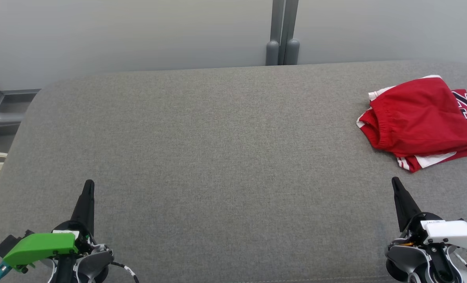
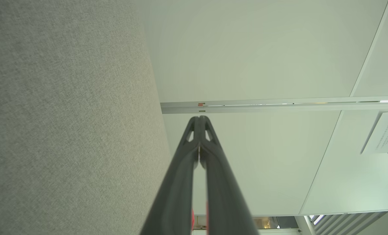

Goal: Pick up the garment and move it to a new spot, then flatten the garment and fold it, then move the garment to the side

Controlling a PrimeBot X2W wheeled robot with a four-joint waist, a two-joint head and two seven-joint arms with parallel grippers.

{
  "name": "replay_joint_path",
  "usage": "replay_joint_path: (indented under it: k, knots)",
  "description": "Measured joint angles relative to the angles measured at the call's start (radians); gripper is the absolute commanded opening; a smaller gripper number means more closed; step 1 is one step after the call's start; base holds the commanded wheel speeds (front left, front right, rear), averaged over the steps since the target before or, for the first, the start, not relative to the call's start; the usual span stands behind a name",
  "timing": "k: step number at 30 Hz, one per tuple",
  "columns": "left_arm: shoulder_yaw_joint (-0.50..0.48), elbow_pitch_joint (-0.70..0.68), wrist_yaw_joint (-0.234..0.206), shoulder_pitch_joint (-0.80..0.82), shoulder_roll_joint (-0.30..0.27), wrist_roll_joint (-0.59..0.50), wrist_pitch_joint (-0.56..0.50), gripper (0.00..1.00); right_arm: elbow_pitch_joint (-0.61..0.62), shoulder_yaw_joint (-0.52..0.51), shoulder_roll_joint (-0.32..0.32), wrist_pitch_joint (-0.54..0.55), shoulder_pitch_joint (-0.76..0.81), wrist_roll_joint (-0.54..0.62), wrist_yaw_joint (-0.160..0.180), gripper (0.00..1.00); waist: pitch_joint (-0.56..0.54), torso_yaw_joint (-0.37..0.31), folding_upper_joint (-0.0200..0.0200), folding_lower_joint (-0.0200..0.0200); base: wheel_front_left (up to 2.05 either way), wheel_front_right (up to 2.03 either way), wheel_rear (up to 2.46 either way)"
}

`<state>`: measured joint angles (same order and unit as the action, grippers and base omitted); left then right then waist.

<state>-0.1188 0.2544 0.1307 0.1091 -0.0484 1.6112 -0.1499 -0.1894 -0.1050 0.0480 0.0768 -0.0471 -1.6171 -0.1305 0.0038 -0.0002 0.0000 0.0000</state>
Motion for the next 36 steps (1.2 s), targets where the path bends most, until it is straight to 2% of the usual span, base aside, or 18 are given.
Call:
replay_joint_path:
  k: [36]
  knots:
    - [0.000, 0.000, 0.000, 0.000, 0.000, 0.000, 0.000, 0.00, 0.000, 0.000, 0.000, 0.000, 0.000, 0.000, 0.000, 0.00, 0.000, 0.000, 0.0000, 0.0000, 0.00, 0.00, 0.00]
